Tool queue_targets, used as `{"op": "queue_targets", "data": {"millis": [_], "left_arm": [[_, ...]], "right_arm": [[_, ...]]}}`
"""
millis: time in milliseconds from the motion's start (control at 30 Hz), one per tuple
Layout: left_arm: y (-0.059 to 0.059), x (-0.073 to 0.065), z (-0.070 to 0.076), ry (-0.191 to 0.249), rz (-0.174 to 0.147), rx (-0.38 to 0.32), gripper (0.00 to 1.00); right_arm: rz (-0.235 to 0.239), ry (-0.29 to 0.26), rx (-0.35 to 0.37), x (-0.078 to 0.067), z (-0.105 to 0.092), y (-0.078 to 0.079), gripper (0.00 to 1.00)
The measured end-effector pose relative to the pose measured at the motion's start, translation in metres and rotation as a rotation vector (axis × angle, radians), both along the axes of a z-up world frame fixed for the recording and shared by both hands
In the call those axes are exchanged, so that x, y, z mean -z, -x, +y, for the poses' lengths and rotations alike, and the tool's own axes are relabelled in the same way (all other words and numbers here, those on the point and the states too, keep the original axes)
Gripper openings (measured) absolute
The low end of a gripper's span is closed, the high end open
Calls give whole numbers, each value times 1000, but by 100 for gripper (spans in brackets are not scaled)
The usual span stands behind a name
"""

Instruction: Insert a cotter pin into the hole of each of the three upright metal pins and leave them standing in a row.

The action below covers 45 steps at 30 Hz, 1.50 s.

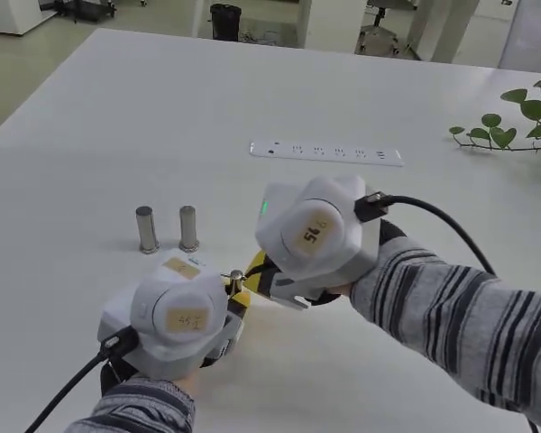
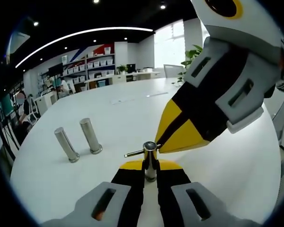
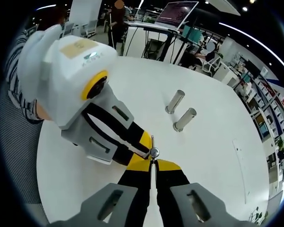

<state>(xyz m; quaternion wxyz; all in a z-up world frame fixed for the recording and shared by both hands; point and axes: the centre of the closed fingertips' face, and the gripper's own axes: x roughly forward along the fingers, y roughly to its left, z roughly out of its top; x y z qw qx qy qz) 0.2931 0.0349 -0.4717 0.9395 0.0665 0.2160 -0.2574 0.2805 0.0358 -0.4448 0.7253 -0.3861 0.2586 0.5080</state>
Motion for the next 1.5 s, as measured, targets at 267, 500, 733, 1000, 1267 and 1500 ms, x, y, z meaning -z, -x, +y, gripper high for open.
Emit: {"op": "queue_targets", "data": {"millis": [267, 500, 733, 1000, 1267, 1500], "left_arm": [[0, 0, 0, 0, 0, -4, 5], [0, 0, 0, 3, 3, -9, 5], [-3, -1, 5, 9, 15, -14, 5], [-10, -3, 32, -1, 16, -47, 5], [-17, -5, 62, -23, 13, -65, 5], [-23, -6, 79, -12, 9, -89, 5]], "right_arm": [[-3, -15, 8, -1, 0, 0, 0], [23, -63, 89, -1, -8, 0, 7], [89, -206, 221, -9, -20, 0, 16], [125, -285, 297, -12, -30, 2, 22], [156, -337, 321, -10, -35, 9, 30], [186, -359, 349, -6, -42, 15, 34]]}}
